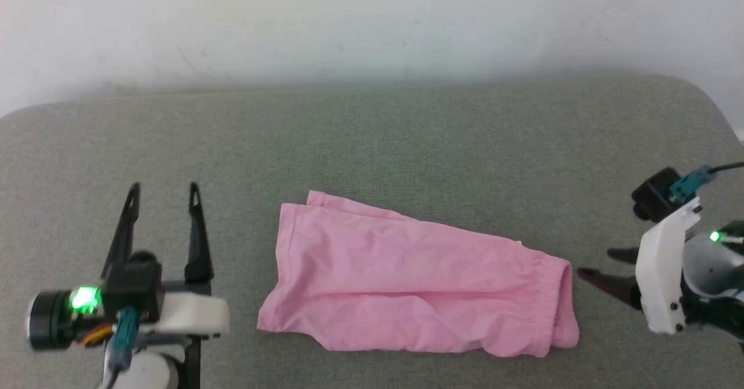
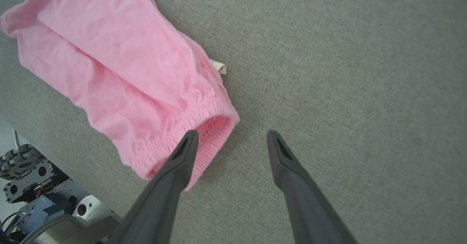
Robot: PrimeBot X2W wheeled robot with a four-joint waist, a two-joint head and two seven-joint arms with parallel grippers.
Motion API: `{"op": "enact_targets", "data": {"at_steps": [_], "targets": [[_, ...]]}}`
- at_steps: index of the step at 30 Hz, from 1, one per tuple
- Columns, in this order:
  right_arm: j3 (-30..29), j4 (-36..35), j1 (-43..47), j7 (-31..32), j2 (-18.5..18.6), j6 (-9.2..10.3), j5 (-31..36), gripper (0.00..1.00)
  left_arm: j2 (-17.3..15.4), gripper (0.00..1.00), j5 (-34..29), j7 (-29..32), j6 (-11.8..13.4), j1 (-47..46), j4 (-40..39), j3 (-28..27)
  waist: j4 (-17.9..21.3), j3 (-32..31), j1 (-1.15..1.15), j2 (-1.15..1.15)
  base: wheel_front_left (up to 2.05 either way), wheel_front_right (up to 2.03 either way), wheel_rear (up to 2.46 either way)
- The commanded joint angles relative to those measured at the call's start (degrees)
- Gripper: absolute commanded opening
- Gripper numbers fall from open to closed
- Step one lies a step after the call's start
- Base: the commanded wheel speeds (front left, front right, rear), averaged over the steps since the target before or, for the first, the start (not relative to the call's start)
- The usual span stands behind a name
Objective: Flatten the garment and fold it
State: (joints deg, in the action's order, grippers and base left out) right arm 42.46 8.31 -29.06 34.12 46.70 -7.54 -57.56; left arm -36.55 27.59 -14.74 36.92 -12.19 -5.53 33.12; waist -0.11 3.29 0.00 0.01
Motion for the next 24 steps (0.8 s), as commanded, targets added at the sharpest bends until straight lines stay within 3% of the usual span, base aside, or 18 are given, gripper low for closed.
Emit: {"op": "enact_targets", "data": {"at_steps": [1, 5, 8, 15, 20, 21, 22, 23, 24], "targets": [[-0.7, 0.6, 1.6, 0.7, -1.4, 0.05, -0.5, 1.00, 1.2, 1.00, -2.5, -0.2, 1.0, 2.7, -1.3, -2.3, -0.4, 0.4, 0.00, -0.01, 0.00, 0.00, 0.00], [-3.4, 3.8, 4.2, 2.1, -5.4, 0.05, -0.5, 1.00, 6.0, 1.00, -10.7, -0.3, 1.9, 9.9, -5.2, -10.2, -1.3, 1.1, 0.00, -0.01, 0.00, 0.00, 0.00], [-5.3, 7.2, 5.5, 2.4, -8.8, 0.05, 0.6, 1.00, 10.2, 1.00, -14.3, -0.3, 0.7, 13.8, -7.4, -14.9, -2.0, 1.7, 0.00, -0.01, 0.00, 0.00, 0.00], [-7.2, 15.1, 7.3, 2.2, -16.5, 0.05, 2.7, 1.00, 18.3, 1.00, -18.1, -0.3, -9.0, 17.1, -6.8, -21.1, -3.9, 3.5, 0.00, -0.01, 0.00, 0.00, 0.00], [-5.8, 17.8, 8.1, 2.1, -19.3, 0.05, 4.4, 1.00, 22.3, 1.00, -20.6, -0.3, -14.9, 17.5, -5.2, -24.7, -4.4, 4.1, 0.00, -0.01, 0.00, 0.00, 0.00], [-5.6, 18.0, 8.0, 1.9, -19.4, 0.05, 4.6, 0.61, 22.9, 1.00, -21.0, -0.3, -15.7, 17.6, -5.0, -25.4, -4.4, 4.1, 0.00, -0.01, 0.00, 0.00, 0.00], [-5.6, 18.1, 7.8, 1.5, -19.4, 0.05, 4.8, 0.13, 23.5, 1.00, -21.4, -0.3, -16.5, 17.6, -4.8, -26.0, -4.4, 4.1, 0.00, -0.01, 0.00, 0.00, 0.00], [-5.5, 17.9, 7.6, 1.3, -19.3, 0.05, 4.9, 0.00, 23.9, 1.00, -21.8, -0.3, -17.4, 17.7, -4.6, -26.6, -4.4, 4.1, 0.00, -0.01, 0.00, 0.00, 0.00], [-5.3, 17.5, 7.2, 1.0, -19.0, 0.05, 5.0, 0.00, 24.3, 1.00, -22.2, -0.3, -18.2, 17.9, -4.4, -27.1, -4.3, 4.0, 0.00, -0.01, 0.00, 0.00, 0.00]]}}
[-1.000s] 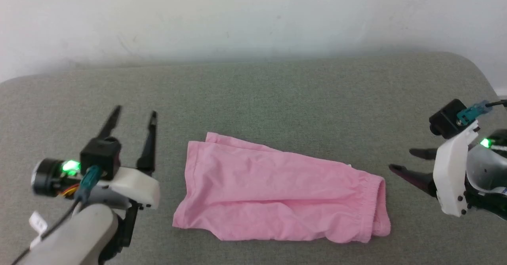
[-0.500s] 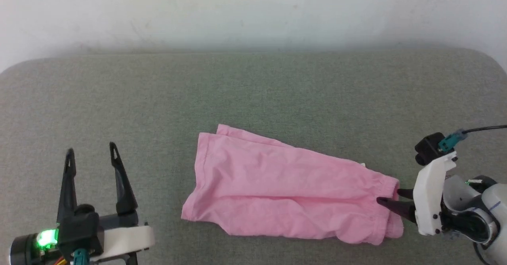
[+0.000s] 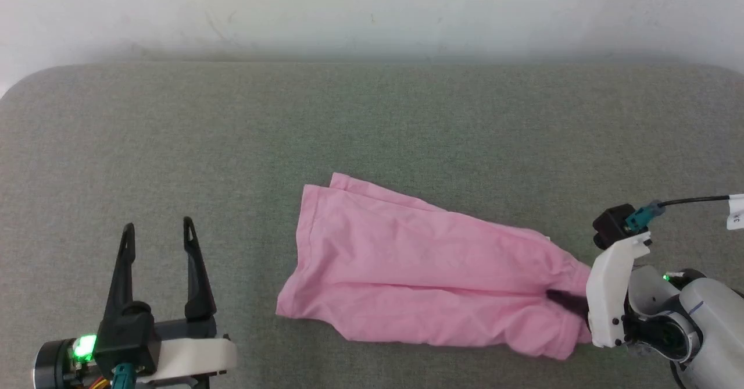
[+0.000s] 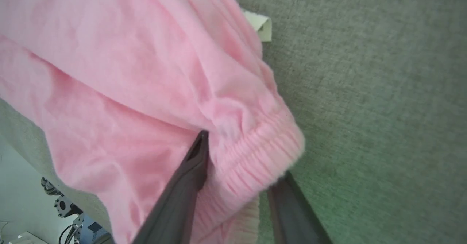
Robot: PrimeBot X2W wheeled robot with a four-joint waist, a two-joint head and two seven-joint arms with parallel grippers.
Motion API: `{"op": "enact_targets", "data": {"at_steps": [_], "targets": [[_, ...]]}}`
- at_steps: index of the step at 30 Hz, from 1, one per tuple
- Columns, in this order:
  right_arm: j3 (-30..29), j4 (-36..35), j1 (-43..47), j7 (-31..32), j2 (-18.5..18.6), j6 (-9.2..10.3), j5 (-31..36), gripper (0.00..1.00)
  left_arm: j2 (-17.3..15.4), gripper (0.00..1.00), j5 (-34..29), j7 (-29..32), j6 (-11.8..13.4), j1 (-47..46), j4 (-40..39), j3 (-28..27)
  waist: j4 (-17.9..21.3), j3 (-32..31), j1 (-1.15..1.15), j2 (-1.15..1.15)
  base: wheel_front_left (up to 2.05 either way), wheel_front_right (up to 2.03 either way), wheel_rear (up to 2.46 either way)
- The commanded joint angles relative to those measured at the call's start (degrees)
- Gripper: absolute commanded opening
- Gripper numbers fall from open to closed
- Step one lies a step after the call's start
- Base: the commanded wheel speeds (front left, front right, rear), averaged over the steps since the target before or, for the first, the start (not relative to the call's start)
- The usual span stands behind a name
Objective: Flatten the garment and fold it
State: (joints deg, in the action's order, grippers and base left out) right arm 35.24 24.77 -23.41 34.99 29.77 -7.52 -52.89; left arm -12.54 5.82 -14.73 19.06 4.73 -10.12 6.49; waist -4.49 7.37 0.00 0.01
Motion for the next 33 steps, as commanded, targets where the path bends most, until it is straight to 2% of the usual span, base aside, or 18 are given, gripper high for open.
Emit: {"op": "enact_targets", "data": {"at_steps": [1, 6, 10, 15, 18, 23, 29, 33], "targets": [[1.9, 0.5, 1.1, -0.5, -1.5, 0.03, 0.7, 0.00, 0.6, 1.00, -0.9, -0.3, -1.0, 1.0, 0.4, -0.9, 0.2, -0.3, 0.00, -0.01, 0.00, 0.00, 0.00], [1.2, -3.2, -1.2, -2.1, 2.2, 0.03, 0.5, 0.00, 1.6, 1.00, -2.4, -0.3, -4.3, 1.2, 1.0, -2.5, 1.0, -1.6, 0.00, -0.01, 0.00, 0.00, 0.00], [-0.8, -5.4, -2.1, -1.5, 7.7, 0.03, 0.2, 0.00, 1.6, 1.00, -3.9, -0.3, -6.1, 1.2, 1.5, -2.8, 1.4, -2.3, 0.00, -0.01, 0.00, 0.00, 0.00], [-3.4, -5.5, -1.3, 0.8, 15.1, 0.03, 1.6, 0.00, 1.1, 1.00, -5.9, -0.3, -6.0, 1.5, 2.4, -2.4, 1.7, -2.8, 0.00, -0.01, 0.00, 0.00, 0.00], [-4.6, -6.0, -0.4, 2.2, 17.8, 0.03, 1.6, 0.00, 1.1, 1.00, -6.0, -0.3, -5.6, 1.9, 2.4, -2.1, 1.8, -3.1, 0.00, -0.01, 0.00, 0.00, 0.00], [-5.6, -9.9, 0.7, 3.6, 18.7, 0.03, 0.1, 0.00, 1.1, 1.00, -6.0, -0.3, -5.3, 2.4, 2.5, -1.7, 1.9, -3.4, 0.00, -0.01, 0.00, 0.00, 0.00], [-6.0, -21.8, 2.0, 6.3, 18.0, 0.03, -4.1, 0.00, 0.8, 1.00, -5.9, -0.3, -5.1, 2.4, 2.8, -1.3, 1.5, -3.7, 0.00, -0.01, 0.00, 0.00, 0.00], [-5.0, -29.2, 1.4, 8.4, 16.5, 0.03, -4.2, 0.00, 0.7, 1.00, -6.1, -0.3, -4.9, 1.7, 2.6, -1.0, 1.0, -3.0, 0.00, -0.01, 0.00, 0.00, 0.00]]}}
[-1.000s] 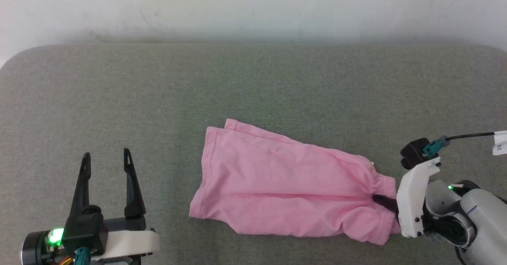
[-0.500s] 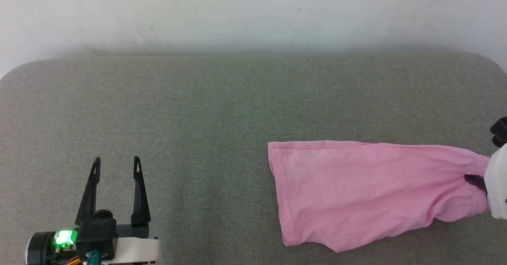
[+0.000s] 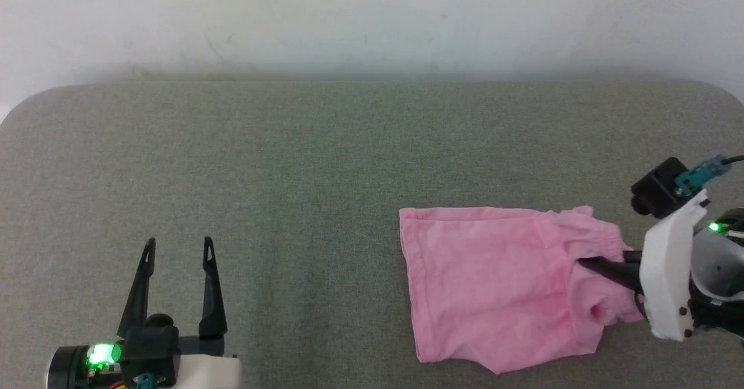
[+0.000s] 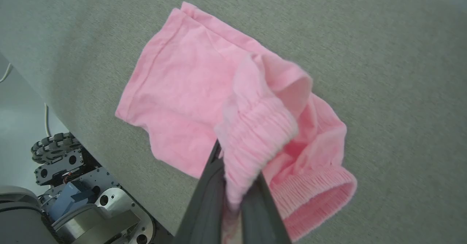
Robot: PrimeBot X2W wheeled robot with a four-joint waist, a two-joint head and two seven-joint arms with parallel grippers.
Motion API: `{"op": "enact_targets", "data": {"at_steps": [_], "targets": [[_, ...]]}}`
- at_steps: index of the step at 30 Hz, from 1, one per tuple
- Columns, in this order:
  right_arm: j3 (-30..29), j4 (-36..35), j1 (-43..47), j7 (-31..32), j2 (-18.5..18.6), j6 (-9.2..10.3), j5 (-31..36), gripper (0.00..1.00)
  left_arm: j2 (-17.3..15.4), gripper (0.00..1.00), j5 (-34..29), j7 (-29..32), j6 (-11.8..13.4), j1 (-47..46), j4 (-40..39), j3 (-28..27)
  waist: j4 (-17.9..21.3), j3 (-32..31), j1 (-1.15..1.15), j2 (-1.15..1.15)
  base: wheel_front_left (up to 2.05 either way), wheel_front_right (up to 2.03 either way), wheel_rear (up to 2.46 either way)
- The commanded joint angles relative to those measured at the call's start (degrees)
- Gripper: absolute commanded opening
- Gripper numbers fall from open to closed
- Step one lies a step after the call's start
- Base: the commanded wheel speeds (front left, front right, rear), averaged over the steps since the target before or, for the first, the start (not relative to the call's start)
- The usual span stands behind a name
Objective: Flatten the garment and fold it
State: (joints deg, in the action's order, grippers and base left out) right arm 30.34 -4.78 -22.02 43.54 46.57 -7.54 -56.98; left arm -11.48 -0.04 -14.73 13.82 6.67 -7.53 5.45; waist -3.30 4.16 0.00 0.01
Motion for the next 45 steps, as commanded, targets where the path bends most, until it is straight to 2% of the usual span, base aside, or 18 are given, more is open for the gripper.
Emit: {"op": "enact_targets", "data": {"at_steps": [1, 5, 9, 16, 22, 23, 24, 25, 26, 30, 34, 40, 43, 45], "targets": [[0.3, -0.9, -0.4, 0.4, -1.0, 0.05, 0.1, 0.00, -0.4, 1.00, -0.3, -0.3, 0.5, -0.5, -0.1, 0.1, -0.3, 0.5, 0.00, -0.01, 0.00, 0.00, 0.00], [1.9, -2.8, -3.4, 1.0, -5.3, 0.05, 1.5, 0.00, -0.2, 1.00, -0.3, -0.3, 0.9, -1.6, -0.1, 0.8, -1.1, 2.2, 0.00, -0.01, 0.00, 0.00, 0.00], [6.0, -1.0, -8.0, 2.0, -9.8, 0.05, 4.4, 0.00, 0.1, 1.00, -0.3, -0.3, 1.0, -3.3, 0.2, 1.7, -2.3, 4.3, 0.00, -0.01, 0.00, 0.00, 0.00], [13.8, 10.3, -14.6, 2.4, -17.6, 0.05, 7.3, 0.00, 0.9, 1.00, -0.2, -0.3, 1.3, -6.6, 0.6, 3.0, -4.6, 8.2, 0.00, -0.01, 0.00, 0.00, 0.00], [20.8, 21.2, -17.5, 0.2, -20.1, 0.05, 10.2, 0.00, 1.4, 1.00, 0.2, -0.3, 1.0, -9.5, 1.5, 3.8, -6.2, 10.6, 0.00, -0.01, 0.00, 0.00, 0.00], [26.5, 25.0, -18.3, -2.3, -20.1, 0.05, 9.7, 0.00, 1.4, 1.00, 0.3, -0.3, 1.4, -9.7, 2.1, 3.5, -6.0, 10.3, 0.00, -0.01, 0.00, 0.00, 0.00], [27.2, 24.8, -18.7, -3.3, -20.0, 0.05, 9.6, 0.05, 1.3, 1.00, 0.3, -0.3, 1.5, -9.5, 2.2, 3.3, -5.7, 9.9, 0.00, -0.01, 0.00, 0.00, 0.00], [27.8, 24.5, -19.1, -4.6, -19.7, 0.05, 9.4, 0.47, 1.2, 1.00, 0.3, -0.3, 1.6, -9.3, 2.4, 3.2, -5.3, 9.4, 0.00, -0.01, 0.00, 0.00, 0.00], [28.3, 23.9, -19.6, -6.0, -19.3, 0.05, 9.2, 1.00, 1.0, 1.00, 0.3, -0.3, 1.6, -9.0, 2.6, 3.0, -4.9, 8.8, 0.00, -0.01, 0.00, 0.00, 0.00], [28.6, 19.5, -21.2, -11.8, -16.5, 0.05, 8.4, 1.00, 0.3, 1.00, 0.2, -0.3, 1.7, -7.5, 3.0, 2.6, -3.3, 6.0, 0.00, -0.01, 0.00, 0.00, 0.00], [24.9, 14.3, -21.4, -18.7, -12.9, 0.05, 8.6, 1.00, -0.5, 1.00, 0.2, -0.3, 2.0, -6.0, 3.1, 2.1, -1.5, 3.2, 0.00, -0.01, 0.00, 0.00, 0.00], [15.4, 10.4, -18.3, -28.5, -10.0, 0.05, 12.4, 1.00, -1.1, 1.00, 0.2, -0.3, 2.0, -4.6, 2.6, 1.9, 1.1, 0.7, 0.00, -0.01, 0.00, 0.00, 0.00], [8.0, 10.6, -15.0, -34.9, -11.0, 0.05, 16.0, 1.00, -1.2, 1.00, 0.1, -0.3, 2.1, -4.2, 2.5, 2.1, 1.8, -0.1, 0.00, -0.01, 0.00, 0.00, 0.00], [1.4, 11.4, -11.8, -40.3, -12.9, 0.05, 19.3, 1.00, -1.2, 1.00, 0.1, -0.3, 2.3, -4.0, 2.2, 2.2, 2.1, -0.5, 0.00, -0.01, 0.00, 0.00, 0.00]]}}
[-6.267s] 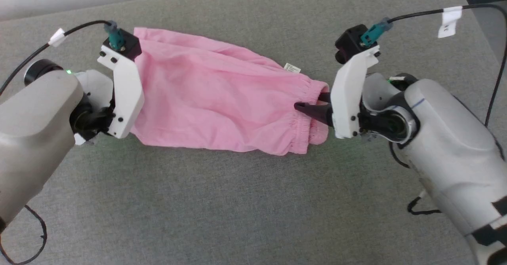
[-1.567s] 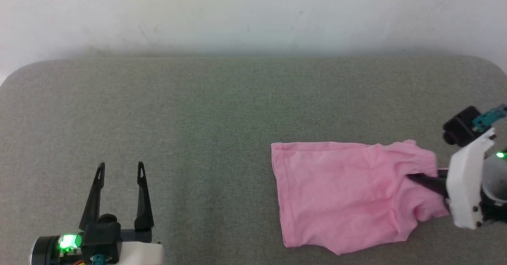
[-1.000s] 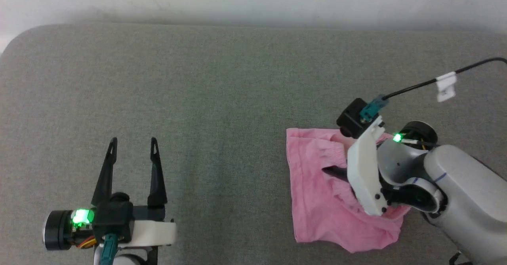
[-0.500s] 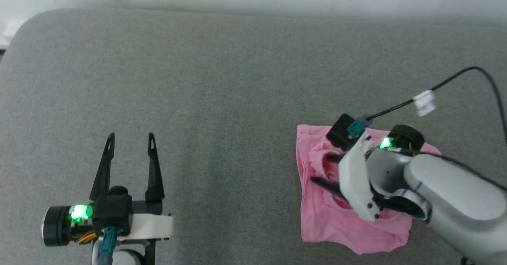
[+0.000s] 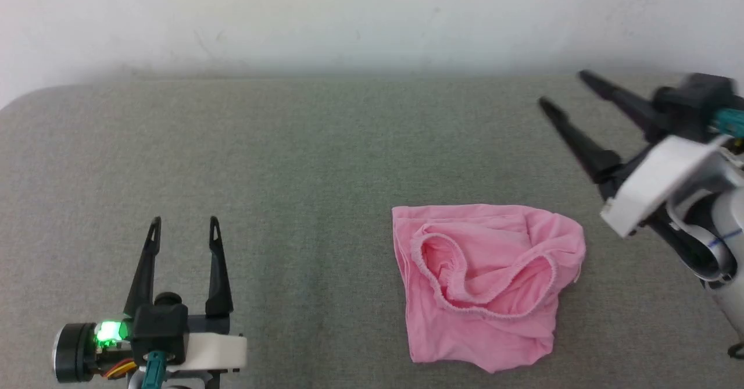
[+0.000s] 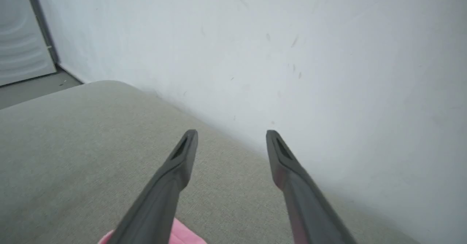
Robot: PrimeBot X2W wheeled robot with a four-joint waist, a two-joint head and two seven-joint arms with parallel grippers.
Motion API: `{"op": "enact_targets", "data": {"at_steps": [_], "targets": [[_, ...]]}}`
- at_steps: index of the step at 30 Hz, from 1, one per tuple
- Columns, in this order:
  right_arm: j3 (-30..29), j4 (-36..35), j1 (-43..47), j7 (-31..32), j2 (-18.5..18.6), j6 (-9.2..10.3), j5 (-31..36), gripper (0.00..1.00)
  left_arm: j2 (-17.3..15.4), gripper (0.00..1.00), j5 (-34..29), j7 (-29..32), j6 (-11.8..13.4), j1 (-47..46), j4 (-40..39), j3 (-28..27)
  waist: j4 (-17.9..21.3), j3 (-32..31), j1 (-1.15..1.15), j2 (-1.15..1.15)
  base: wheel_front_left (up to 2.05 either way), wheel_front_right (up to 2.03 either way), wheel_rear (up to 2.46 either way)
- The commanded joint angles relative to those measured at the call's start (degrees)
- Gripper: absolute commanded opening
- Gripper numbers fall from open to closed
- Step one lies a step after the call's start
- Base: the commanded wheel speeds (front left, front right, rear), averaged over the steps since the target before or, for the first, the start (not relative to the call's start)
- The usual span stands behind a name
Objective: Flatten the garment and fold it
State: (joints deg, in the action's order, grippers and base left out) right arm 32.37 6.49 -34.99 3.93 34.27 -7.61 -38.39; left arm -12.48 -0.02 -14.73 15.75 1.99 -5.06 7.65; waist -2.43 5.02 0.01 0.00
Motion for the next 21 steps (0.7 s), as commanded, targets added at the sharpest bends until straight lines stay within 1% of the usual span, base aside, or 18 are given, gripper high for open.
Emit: {"op": "enact_targets", "data": {"at_steps": [1, 4, 6, 8, 12, 15, 17, 18, 19, 21], "targets": [[-3.6, 0.5, 3.1, -2.9, -1.7, 0.12, 2.5, 1.00, -0.3, 1.00, 0.0, -0.3, 0.4, 0.9, -0.3, 0.0, 1.4, -1.5, -0.01, 0.00, 0.00, 0.00, 0.00], [-12.6, 1.2, 9.4, -9.3, -5.8, 0.12, 9.4, 1.00, -0.4, 1.00, 0.1, -0.3, 0.6, 1.3, -0.6, -0.1, 1.8, -1.9, -0.01, 0.00, 0.00, 0.00, 0.00], [-18.9, 1.4, 13.7, -13.2, -9.8, 0.12, 13.0, 1.00, -0.4, 1.00, 0.2, -0.3, 0.8, 1.5, -0.8, -0.2, 2.0, -2.0, -0.01, 0.00, 0.00, 0.00, 0.00], [-24.0, 0.8, 17.6, -15.8, -13.4, 0.12, 16.9, 1.00, -0.5, 1.00, 0.3, -0.3, 0.9, 1.6, -1.1, -0.4, 2.1, -2.0, -0.01, 0.00, 0.00, 0.00, 0.00], [-32.9, -2.1, 24.5, -18.5, -21.1, 0.12, 22.8, 1.00, -0.4, 1.00, 0.3, -0.3, 1.1, 1.8, -1.7, -0.5, 2.0, -2.0, -0.01, 0.00, 0.00, 0.00, 0.00], [-36.3, -4.6, 28.7, -18.8, -25.9, 0.12, 25.6, 1.00, -0.2, 1.00, 0.4, -0.3, 1.4, 2.0, -1.8, -0.7, 1.8, -1.9, -0.01, 0.00, 0.00, 0.00, 0.00], [-37.4, -6.9, 29.6, -18.9, -27.5, 0.12, 26.5, 1.00, -0.2, 1.00, 0.5, -0.3, 1.4, 2.1, -1.8, -0.8, 1.9, -1.8, -0.01, 0.00, 0.00, 0.00, 0.00], [-37.4, -7.7, 29.5, -18.9, -27.6, 0.12, 26.6, 1.00, -0.2, 1.00, 0.5, -0.3, 1.4, 2.2, -1.8, -0.8, 2.0, -1.7, -0.01, 0.00, 0.00, 0.00, 0.00], [-37.4, -8.4, 28.9, -18.9, -27.3, 0.12, 26.7, 1.00, -0.2, 1.00, 0.5, -0.3, 1.4, 2.2, -1.8, -0.8, 2.0, -1.7, -0.01, 0.00, 0.00, 0.00, 0.00], [-36.9, -9.1, 26.8, -18.9, -25.5, 0.12, 26.5, 1.00, -0.2, 1.00, 0.5, -0.3, 1.3, 2.1, -1.6, -0.8, 2.1, -1.7, -0.01, 0.00, 0.00, 0.00, 0.00]]}}
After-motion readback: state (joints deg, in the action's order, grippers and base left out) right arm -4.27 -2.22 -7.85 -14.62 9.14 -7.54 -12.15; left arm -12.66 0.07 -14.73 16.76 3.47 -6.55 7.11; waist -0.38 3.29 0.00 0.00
